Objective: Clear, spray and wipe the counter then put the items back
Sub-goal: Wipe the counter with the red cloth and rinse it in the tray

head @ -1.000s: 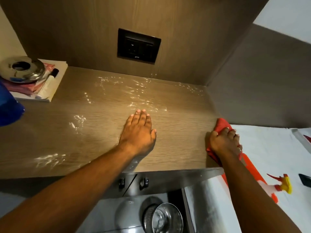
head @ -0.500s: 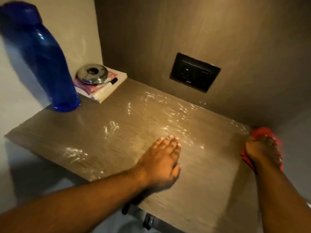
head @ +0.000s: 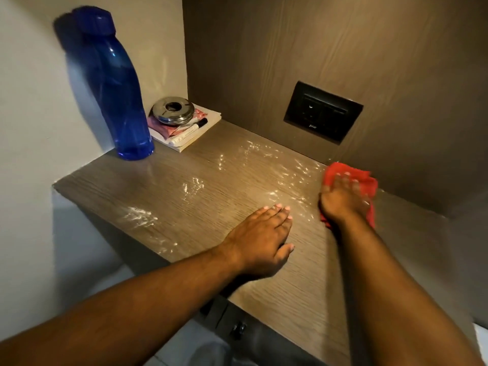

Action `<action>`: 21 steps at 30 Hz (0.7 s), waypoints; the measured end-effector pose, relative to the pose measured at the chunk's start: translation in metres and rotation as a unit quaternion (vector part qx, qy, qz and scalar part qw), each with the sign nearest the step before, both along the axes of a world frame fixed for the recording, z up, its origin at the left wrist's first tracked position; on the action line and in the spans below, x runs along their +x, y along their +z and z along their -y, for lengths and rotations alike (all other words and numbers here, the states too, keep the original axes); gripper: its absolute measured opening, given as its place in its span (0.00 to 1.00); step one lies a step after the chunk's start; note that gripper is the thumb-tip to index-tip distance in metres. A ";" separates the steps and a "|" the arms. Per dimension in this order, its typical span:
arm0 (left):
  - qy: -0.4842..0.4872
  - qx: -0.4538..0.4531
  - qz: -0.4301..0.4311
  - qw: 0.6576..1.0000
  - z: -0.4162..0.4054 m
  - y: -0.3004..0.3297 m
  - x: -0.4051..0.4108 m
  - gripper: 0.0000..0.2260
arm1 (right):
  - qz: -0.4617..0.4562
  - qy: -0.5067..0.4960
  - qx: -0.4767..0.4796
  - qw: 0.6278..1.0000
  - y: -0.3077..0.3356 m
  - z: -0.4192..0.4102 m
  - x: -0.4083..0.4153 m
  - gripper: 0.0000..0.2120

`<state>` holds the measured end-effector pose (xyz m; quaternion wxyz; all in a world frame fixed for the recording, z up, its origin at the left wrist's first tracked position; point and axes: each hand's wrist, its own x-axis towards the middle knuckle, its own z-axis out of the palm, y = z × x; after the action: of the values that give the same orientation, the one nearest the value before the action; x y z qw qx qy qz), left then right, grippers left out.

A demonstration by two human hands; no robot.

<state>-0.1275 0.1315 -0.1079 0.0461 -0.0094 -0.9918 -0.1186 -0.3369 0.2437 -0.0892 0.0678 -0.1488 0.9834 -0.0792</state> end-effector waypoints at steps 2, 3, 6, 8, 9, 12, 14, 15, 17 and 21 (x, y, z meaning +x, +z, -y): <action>0.063 0.008 -0.035 0.997 0.003 0.002 0.003 0.31 | -0.003 0.094 -0.002 0.996 0.001 0.022 0.018 0.29; 0.113 0.005 -0.049 0.992 0.004 0.003 0.004 0.30 | -0.003 0.122 -0.001 0.993 0.002 0.020 0.026 0.28; 0.224 0.023 -0.022 0.974 0.008 0.005 0.003 0.32 | -0.013 0.176 -0.001 0.984 -0.002 -0.023 0.046 0.27; 0.228 0.034 0.016 0.973 0.012 0.005 0.000 0.34 | -0.010 0.152 0.001 0.988 -0.008 -0.064 0.048 0.28; 0.219 0.030 0.025 0.975 0.017 0.006 -0.001 0.35 | -0.006 0.120 0.007 0.993 -0.010 -0.083 0.044 0.28; 0.186 0.002 0.064 0.980 0.046 0.012 0.005 0.39 | 0.008 -0.017 0.022 1.000 -0.011 -0.114 0.016 0.30; 0.173 -0.025 0.089 0.981 0.069 0.013 0.015 0.41 | 0.003 -0.108 0.009 0.994 -0.011 -0.103 -0.003 0.31; 0.167 -0.033 0.092 0.981 0.076 0.012 0.021 0.41 | 0.003 -0.153 0.000 0.988 -0.012 -0.089 -0.011 0.32; 0.163 -0.031 0.080 0.983 0.080 0.007 0.027 0.40 | 0.024 -0.226 -0.018 0.974 -0.012 -0.058 -0.027 0.33; 0.170 -0.022 0.042 0.984 0.078 -0.002 0.027 0.39 | 0.082 -0.320 -0.113 0.937 -0.008 0.005 -0.050 0.39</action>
<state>-0.1007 0.0534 -0.1099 0.0239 0.1629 -0.9824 -0.0879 -0.3867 0.2387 -0.0972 0.1019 0.1745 0.9544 -0.2196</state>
